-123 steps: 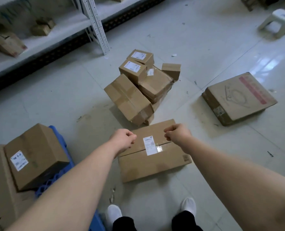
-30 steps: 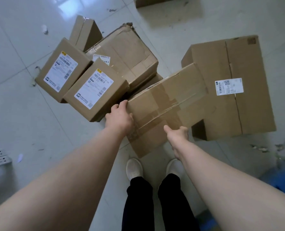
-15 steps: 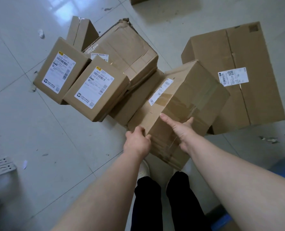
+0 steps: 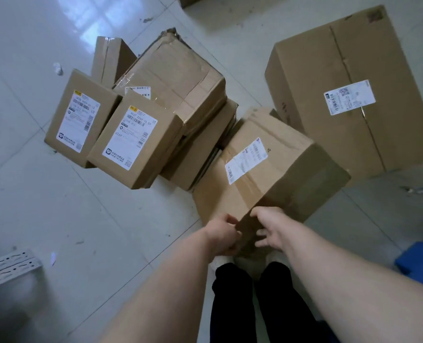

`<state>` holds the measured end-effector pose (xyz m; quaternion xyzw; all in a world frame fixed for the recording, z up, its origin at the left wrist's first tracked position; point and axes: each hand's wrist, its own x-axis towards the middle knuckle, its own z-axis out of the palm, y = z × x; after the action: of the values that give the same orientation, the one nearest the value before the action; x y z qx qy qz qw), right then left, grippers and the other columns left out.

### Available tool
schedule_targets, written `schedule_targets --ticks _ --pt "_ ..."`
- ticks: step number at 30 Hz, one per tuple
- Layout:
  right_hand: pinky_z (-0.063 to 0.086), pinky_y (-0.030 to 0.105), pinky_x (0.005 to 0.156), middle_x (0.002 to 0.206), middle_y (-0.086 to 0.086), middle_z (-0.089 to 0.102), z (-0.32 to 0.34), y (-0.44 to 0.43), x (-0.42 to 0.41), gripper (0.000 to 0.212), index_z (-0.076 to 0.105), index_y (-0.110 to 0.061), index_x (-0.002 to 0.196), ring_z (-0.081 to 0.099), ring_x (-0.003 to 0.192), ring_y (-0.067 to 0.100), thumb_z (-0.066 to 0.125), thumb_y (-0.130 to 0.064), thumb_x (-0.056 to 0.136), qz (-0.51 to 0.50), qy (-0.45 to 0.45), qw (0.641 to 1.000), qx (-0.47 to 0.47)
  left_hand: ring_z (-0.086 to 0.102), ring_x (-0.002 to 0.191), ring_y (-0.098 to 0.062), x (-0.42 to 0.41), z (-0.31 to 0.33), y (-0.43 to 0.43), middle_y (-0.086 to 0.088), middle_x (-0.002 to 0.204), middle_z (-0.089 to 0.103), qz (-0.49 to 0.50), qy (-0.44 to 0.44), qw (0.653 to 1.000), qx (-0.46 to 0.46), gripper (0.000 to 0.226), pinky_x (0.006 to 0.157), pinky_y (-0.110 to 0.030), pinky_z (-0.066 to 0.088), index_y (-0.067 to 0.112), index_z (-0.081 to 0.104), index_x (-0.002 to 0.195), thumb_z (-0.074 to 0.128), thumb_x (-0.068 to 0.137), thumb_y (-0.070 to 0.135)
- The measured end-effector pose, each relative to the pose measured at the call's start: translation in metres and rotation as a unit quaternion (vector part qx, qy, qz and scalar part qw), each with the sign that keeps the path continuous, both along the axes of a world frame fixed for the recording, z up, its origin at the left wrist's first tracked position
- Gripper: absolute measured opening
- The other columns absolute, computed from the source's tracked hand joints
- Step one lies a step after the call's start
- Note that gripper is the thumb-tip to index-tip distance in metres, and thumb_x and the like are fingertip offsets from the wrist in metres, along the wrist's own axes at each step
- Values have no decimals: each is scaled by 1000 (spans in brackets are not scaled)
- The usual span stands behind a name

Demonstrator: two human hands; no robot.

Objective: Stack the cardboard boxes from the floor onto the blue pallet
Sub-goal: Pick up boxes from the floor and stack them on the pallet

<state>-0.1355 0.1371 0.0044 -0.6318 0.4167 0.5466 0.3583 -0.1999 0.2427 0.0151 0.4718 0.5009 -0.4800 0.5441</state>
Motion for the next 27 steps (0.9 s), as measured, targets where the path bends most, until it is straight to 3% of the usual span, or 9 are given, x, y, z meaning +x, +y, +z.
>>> schedule_targets --ticks 3,5,8,11,13,15,19,24,27 --pt "45 43 88 82 8 52 0 -6 -7 10 49 -10 86 49 71 22 45 -9 95 3 6 1000 -13 65 103 -27 6 0 1 -13 118 59 -41 -36 996 68 35 86 -39 58 16 52 127 54 94 6" --pt "43 38 82 93 8 55 4 -15 -6 8 52 -9 99 50 76 22 45 -9 95 -9 -15 1000 -25 65 98 -23 11 12 11 -10 110 62 -25 -82 987 138 29 84 -34 58 14 55 125 51 96 8" --pt "41 37 83 102 8 55 17 -29 5 25 54 -9 117 50 89 24 46 -12 93 -29 -60 997 -41 66 97 -25 9 40 34 -11 104 64 16 -129 966 222 25 79 -33 56 10 59 120 50 97 9" --pt "44 29 70 77 4 52 41 -37 16 17 57 -13 96 47 65 20 44 -8 86 -36 -74 996 -34 64 93 -25 -1 68 58 -10 99 63 34 -147 948 280 21 79 -36 55 9 60 116 50 97 9" --pt "49 31 79 90 7 62 55 -34 21 17 58 -10 100 57 78 18 44 -6 91 -58 -87 995 -3 64 93 -23 -5 85 76 -9 101 64 34 -151 938 311 18 81 -38 56 11 62 111 51 97 10" --pt "50 32 83 96 4 68 66 -24 22 16 62 -11 101 61 85 16 49 -9 93 -53 -117 991 22 66 94 -24 -7 98 93 -10 102 65 37 -162 929 332 13 83 -41 57 15 64 100 53 96 11" --pt "43 25 62 79 -3 67 85 7 15 12 62 -21 90 64 78 12 52 -15 95 -75 -184 979 47 67 96 -28 -8 121 122 -10 98 68 5 -187 918 350 12 85 -44 58 19 64 93 54 94 12" --pt "48 24 70 87 -1 69 115 65 -7 10 64 -19 98 64 82 10 55 -17 96 -77 -228 968 68 67 97 -26 -17 136 169 -5 94 67 -38 -215 912 347 12 83 -40 57 21 63 92 55 92 12" --pt "42 21 59 82 -1 67 122 101 -24 10 62 -18 94 62 74 9 53 -16 97 -101 -248 962 59 67 96 -24 -26 146 201 -3 93 66 -74 -227 911 336 12 83 -39 56 21 64 92 54 92 15"
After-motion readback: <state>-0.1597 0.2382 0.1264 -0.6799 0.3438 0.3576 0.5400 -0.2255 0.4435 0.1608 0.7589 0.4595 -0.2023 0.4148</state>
